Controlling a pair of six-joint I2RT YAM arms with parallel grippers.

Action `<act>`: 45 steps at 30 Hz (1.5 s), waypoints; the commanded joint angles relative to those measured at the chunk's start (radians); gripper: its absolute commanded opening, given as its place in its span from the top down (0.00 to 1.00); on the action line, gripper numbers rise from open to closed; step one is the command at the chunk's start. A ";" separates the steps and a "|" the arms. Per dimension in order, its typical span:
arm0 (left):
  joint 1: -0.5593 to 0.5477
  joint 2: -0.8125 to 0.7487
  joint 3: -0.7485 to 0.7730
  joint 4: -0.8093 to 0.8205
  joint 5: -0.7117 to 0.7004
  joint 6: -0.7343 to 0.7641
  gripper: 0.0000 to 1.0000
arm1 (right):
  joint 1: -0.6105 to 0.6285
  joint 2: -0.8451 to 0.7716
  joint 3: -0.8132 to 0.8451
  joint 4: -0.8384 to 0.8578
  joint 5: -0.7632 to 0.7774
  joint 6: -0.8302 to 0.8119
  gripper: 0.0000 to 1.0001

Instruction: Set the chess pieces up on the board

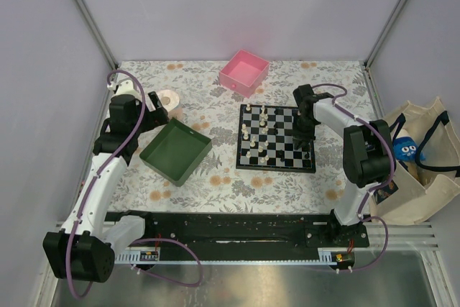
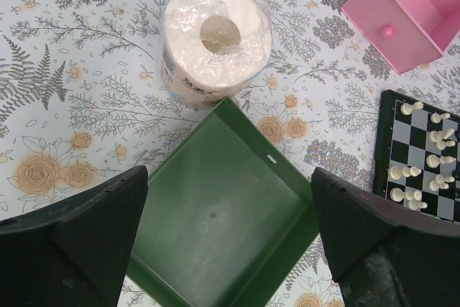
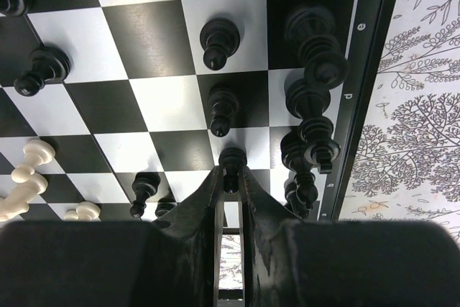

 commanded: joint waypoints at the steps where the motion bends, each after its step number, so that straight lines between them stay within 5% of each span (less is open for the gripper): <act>1: 0.004 0.004 0.010 0.047 0.023 -0.007 0.01 | -0.013 -0.042 -0.001 0.032 0.027 -0.017 0.86; 25: 0.004 -0.009 0.006 0.050 0.032 -0.007 0.01 | 0.003 -0.129 0.000 0.008 -0.043 0.002 0.59; 45: 0.004 -0.014 0.004 0.047 0.035 -0.007 0.01 | 0.164 -0.026 0.037 0.015 -0.068 0.026 0.55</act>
